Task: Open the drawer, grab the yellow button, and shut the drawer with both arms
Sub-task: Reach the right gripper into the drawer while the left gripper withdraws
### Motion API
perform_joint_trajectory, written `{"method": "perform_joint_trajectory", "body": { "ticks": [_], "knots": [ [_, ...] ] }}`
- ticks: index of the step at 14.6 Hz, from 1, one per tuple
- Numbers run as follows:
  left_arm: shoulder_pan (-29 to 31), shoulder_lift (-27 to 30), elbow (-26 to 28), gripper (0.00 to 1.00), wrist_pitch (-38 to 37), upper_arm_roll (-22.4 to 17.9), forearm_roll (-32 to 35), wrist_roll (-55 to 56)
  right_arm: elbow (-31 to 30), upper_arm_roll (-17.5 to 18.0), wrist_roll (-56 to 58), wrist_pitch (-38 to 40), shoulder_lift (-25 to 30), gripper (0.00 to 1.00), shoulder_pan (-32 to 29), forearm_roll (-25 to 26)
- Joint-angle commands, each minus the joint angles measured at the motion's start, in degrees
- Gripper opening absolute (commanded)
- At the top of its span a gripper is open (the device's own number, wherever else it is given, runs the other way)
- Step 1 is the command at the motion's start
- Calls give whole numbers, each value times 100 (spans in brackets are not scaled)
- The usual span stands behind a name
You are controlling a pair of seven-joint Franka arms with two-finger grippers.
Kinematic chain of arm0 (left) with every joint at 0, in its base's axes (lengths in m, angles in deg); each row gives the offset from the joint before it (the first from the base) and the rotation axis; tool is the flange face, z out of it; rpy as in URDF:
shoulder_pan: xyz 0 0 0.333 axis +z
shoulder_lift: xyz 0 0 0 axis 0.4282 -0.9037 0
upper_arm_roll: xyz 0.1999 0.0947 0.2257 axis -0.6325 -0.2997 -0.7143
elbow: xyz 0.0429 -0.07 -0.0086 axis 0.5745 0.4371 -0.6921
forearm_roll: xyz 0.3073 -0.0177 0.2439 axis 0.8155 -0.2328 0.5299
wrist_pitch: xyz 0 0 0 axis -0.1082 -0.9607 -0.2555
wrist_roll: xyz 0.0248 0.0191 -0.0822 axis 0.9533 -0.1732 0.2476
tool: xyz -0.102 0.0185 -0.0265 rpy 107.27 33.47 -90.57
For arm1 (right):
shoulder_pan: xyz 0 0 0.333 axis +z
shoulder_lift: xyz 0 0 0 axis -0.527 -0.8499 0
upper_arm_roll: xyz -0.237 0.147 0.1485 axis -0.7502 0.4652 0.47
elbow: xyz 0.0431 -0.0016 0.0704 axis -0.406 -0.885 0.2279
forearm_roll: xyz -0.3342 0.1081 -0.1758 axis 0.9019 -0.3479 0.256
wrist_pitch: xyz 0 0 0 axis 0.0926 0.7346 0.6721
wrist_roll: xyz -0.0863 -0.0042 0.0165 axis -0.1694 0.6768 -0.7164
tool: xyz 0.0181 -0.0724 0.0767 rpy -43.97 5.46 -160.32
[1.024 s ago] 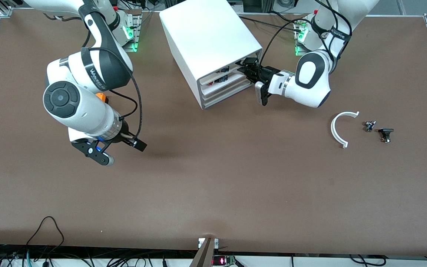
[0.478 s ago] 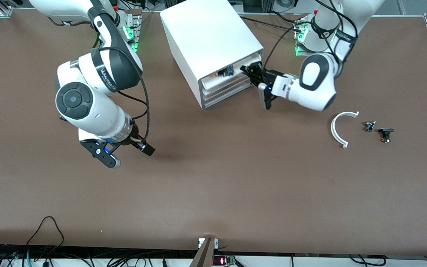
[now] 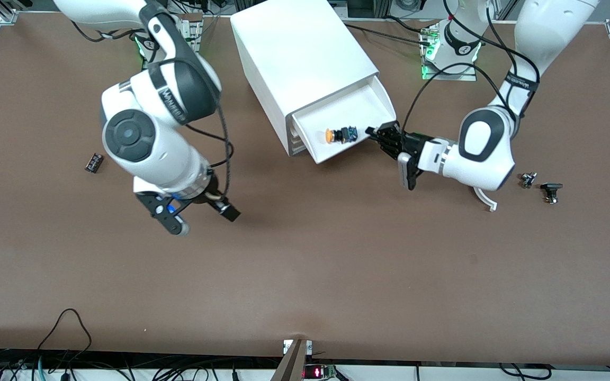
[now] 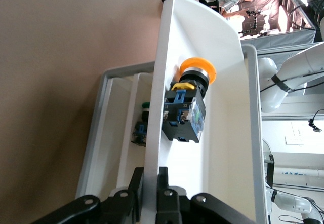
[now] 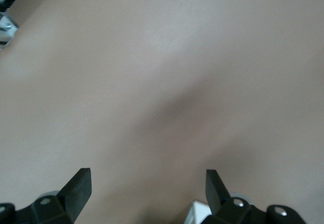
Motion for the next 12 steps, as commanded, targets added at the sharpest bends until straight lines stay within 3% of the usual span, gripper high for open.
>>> {"method": "perform_joint_trajectory", "body": {
  "ticks": [1, 2, 3, 7, 12],
  "knots": [
    [-3, -209, -219, 0, 138, 6, 321, 82, 331, 53, -646, -167, -157, 100, 275, -72],
    [6, -209, -227, 26, 130, 6, 339, 126, 331, 106, -788, -255, -157, 100, 337, -72],
    [6, -201, -236, 99, 138, 6, 417, 126, 331, 202, -963, -378, -157, 100, 355, -72],
    [24, -148, -508, 100, -19, -3, 619, 205, 331, 597, -1614, -729, -148, 100, 355, -72],
    [208, -148, -1421, 100, -897, 6, 1516, 1503, 339, 906, -2439, -1195, -148, 100, 478, -72]
  ]
}}
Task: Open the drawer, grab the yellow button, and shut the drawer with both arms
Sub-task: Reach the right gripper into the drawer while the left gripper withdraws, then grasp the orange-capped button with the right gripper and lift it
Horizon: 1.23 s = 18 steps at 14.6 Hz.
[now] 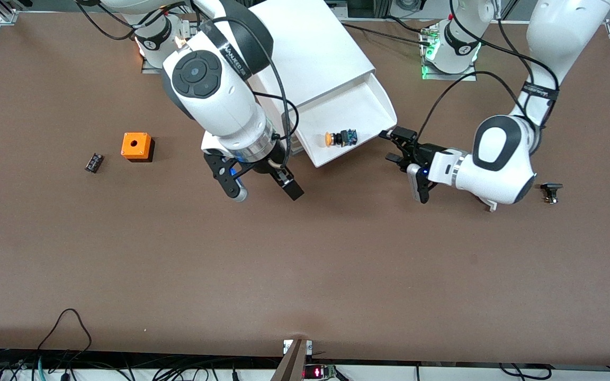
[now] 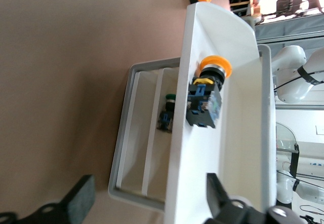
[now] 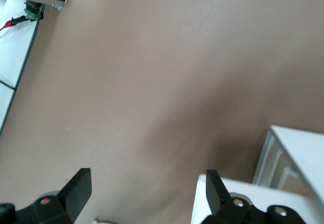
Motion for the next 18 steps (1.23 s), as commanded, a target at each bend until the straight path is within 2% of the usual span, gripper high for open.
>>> {"method": "perform_joint_trajectory", "body": {
  "ticks": [1, 3, 5, 8, 11, 13, 18],
  "knots": [
    [129, -78, -586, 100, -525, 22, 428, 781, 212, 105, -556, -173, -116, 100, 163, -70],
    [182, -78, -902, 100, -841, 22, 752, 1220, 212, 105, -890, -173, -116, 100, 374, -62],
    [182, -26, -1324, 100, -1096, 30, 1367, 1853, 203, 88, -1347, -129, -116, 100, 664, -53],
    [156, -8, -1790, 100, -1394, 39, 1807, 2705, 203, 70, -1708, -111, -256, 100, 892, -18],
    [-1, 79, -2194, 100, -1475, 144, 2851, 3233, 194, -35, -1911, -103, -458, 100, 1191, 70],
    [-142, 106, -2345, 100, -1475, 153, 3476, 3279, 124, -141, -1929, -85, -485, 100, 1367, 149],
    [-423, 63, -2871, 100, -1440, 145, 4935, 3226, -289, -141, -1999, -94, -494, 100, 1491, 360]
  ]
}}
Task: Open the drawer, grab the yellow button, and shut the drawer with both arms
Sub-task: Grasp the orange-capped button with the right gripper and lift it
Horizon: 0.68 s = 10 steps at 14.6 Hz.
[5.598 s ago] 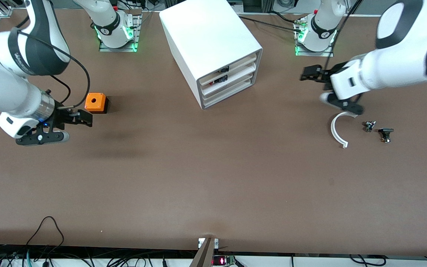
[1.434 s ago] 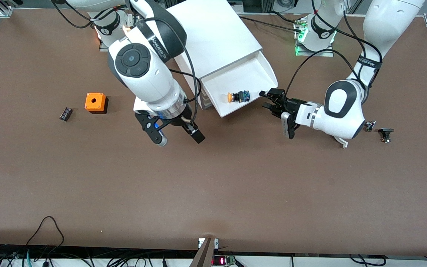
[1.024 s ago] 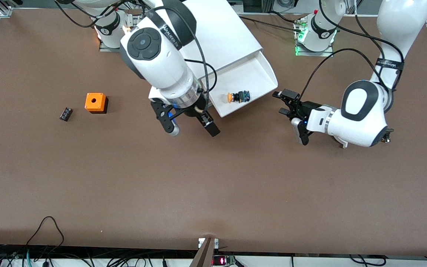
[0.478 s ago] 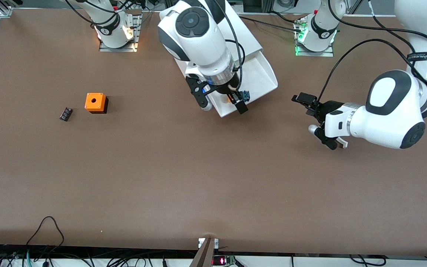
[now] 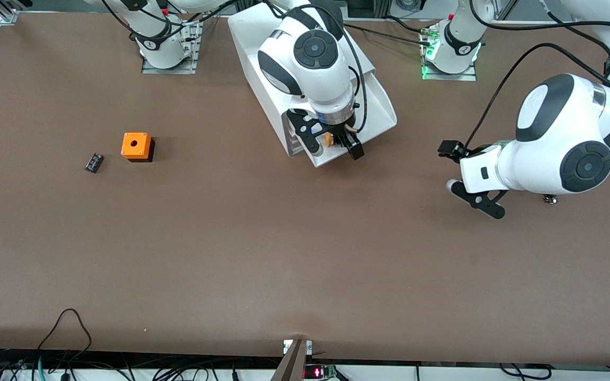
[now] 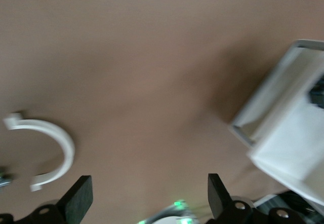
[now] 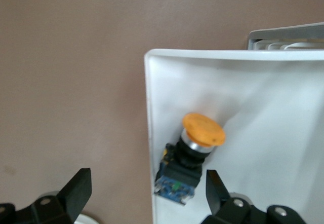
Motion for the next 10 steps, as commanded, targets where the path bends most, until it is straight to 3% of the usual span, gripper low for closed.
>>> {"method": "perform_joint_trajectory", "body": {
  "ticks": [1, 7, 8, 10],
  "knots": [
    [-235, -23, -390, 100, -65, -44, 626, 33, -174, -45, -131, 39, 57, 100, 75, 175],
    [-200, -41, -426, 100, 358, -62, 601, 33, -368, -45, -139, 39, 57, 99, 224, 219],
    [-191, -41, -426, 100, 349, -62, 592, 15, -385, -45, -131, 47, 66, 92, 225, 228],
    [-217, -32, -426, 100, 314, -44, 592, 24, -377, -45, -87, 108, 83, 66, 225, 228]
  ]
}}
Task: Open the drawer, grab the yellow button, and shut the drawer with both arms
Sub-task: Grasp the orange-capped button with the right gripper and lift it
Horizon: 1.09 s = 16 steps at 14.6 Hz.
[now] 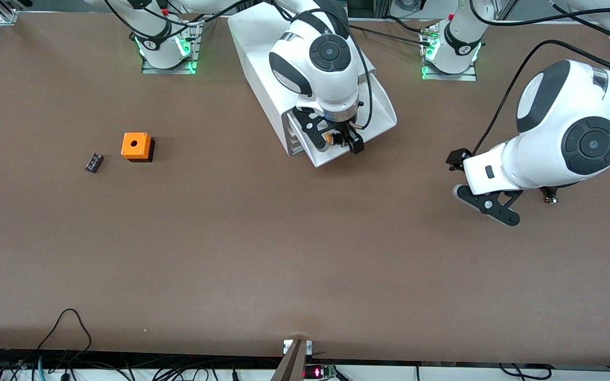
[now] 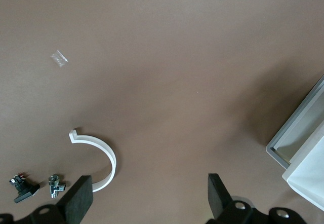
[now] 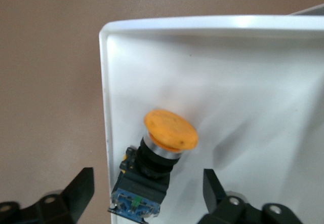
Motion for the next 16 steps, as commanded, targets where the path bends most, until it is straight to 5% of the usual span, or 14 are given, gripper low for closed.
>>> {"method": "perform_joint_trajectory", "body": {
  "ticks": [1, 5, 8, 16],
  "knots": [
    [-68, -34, -119, 100, -51, 9, 114, 24, -52, -42, -56, 127, 94, 50, 35, 117],
    [-112, -34, -119, 100, -25, 17, 106, 33, 9, -33, -38, 330, 138, 2, 35, 99],
    [-95, -16, -111, 100, -42, 17, 106, 338, 18, -34, 24, 339, 338, 0, 44, 152],
    [-77, 124, 222, 100, 89, 438, -123, 4054, 413, -69, 1304, 690, 699, 0, -332, 143]
  ]
}}
